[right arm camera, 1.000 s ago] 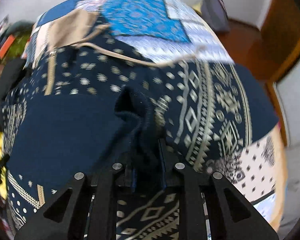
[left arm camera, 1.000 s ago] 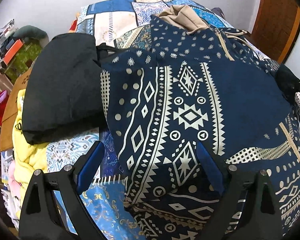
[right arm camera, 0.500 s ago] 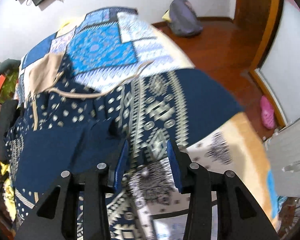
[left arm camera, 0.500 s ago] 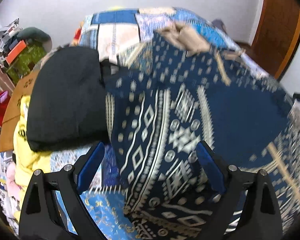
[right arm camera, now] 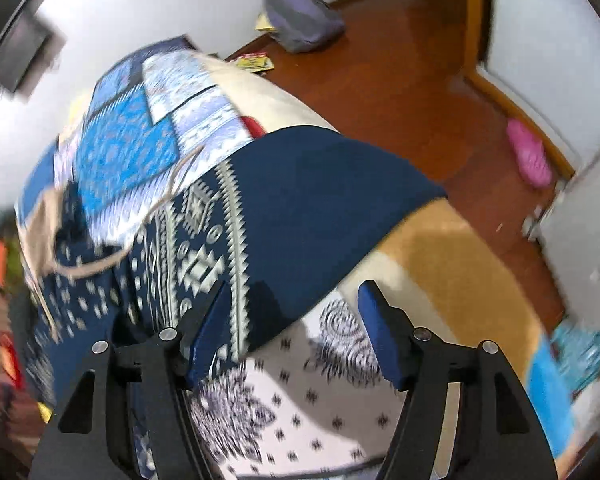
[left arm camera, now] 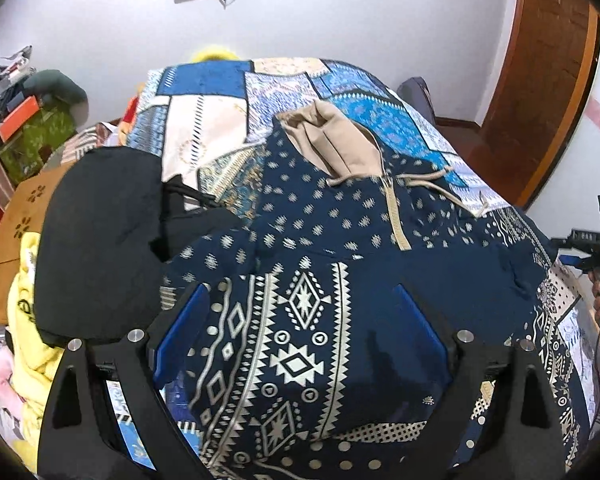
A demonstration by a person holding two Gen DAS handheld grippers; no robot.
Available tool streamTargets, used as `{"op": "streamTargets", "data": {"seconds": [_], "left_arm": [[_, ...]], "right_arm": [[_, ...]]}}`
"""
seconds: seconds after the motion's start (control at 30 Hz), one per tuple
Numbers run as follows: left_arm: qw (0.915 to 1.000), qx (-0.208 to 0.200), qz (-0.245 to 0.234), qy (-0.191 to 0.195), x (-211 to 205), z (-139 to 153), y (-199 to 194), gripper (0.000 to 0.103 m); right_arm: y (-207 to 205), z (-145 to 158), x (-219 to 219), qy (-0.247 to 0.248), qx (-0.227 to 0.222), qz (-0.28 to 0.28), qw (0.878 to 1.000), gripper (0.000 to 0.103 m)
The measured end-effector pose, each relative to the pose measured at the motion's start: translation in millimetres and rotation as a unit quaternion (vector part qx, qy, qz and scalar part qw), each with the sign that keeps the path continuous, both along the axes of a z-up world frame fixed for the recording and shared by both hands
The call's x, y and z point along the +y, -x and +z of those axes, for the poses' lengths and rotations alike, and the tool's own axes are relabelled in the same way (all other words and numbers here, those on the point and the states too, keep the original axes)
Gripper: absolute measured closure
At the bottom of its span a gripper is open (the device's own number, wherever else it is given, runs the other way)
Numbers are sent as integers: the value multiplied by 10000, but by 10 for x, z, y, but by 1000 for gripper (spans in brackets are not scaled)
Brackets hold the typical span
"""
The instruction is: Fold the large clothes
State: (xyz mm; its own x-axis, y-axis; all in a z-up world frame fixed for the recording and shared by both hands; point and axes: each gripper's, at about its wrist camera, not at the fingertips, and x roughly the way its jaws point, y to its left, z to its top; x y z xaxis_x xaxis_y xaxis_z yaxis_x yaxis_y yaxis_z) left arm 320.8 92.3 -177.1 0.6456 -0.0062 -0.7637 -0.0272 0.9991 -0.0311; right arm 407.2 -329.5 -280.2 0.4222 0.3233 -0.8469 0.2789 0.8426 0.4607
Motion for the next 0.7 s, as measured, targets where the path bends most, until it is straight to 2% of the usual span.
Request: {"op": "streamTargets", "data": {"seconds": [0.2,0.27,0.37,0.43,0.47,0.5,0.53,0.7], "left_arm": [[9998,216,3,-58,-14,-181,-103,10],[9996,290,46,-56,1,-231,-134,10],[9993,368,95,-5,27,-291,-163,10],[9991,418,115,27,41,-321,-169,10],[9990,436,128,28,45,-332,-169,10],[9988,459,148,19,52,-344,-169,10],[9987,479,168,6,53,-350,-167,10],[9989,412,192,-72,56,-305,-126,10]], "right_arm": [[-296,-189,-128,-287,20,-323,9991,41],[-378,-281,-152,-311,21,-449,9985,45],[-451,-321,-136,6,16,-364,9993,56],[-447,-278,-142,238,-12,-361,9991,74],[-444,-249,-149,368,-52,-338,9987,79],[-442,-214,-151,459,-99,-300,9984,90],[-417,-149,-142,537,-181,-268,9980,94],[-296,259,-58,973,-724,-102,9926,95]]}}
